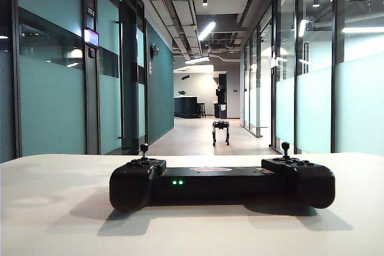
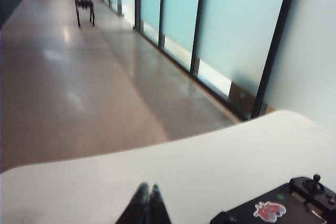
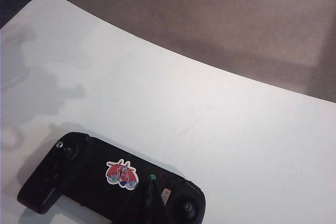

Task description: Push the left joystick on the remote control sitting on the white table forward to make the robot dog walk in a straight line until it approaches the door.

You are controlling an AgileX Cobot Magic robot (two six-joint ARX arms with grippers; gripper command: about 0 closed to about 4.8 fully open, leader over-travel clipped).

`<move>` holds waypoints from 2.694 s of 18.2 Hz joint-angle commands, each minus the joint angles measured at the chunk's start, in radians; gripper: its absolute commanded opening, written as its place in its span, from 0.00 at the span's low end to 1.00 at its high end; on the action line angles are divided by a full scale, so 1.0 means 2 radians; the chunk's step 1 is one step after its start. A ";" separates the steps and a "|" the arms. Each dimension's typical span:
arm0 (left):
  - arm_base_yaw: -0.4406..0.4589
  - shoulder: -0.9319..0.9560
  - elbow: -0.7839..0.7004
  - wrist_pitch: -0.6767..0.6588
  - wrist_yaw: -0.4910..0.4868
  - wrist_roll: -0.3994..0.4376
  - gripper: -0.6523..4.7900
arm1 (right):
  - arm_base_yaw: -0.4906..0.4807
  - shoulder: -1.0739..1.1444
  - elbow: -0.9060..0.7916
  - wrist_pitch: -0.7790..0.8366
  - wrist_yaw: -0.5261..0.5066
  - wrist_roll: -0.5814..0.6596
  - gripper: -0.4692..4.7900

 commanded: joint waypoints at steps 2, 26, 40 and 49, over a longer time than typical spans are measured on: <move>0.045 -0.020 -0.026 0.021 0.004 0.002 0.11 | 0.001 -0.002 0.001 0.008 0.001 -0.001 0.08; 0.226 -0.047 -0.141 0.100 0.030 0.000 0.11 | 0.001 -0.002 0.001 0.008 0.001 -0.001 0.08; 0.224 -0.047 -0.141 0.093 0.001 0.025 0.11 | 0.001 -0.002 0.001 0.008 0.001 -0.001 0.08; 0.224 -0.047 -0.141 0.091 -0.001 0.025 0.11 | 0.001 -0.002 0.001 0.008 0.001 -0.001 0.08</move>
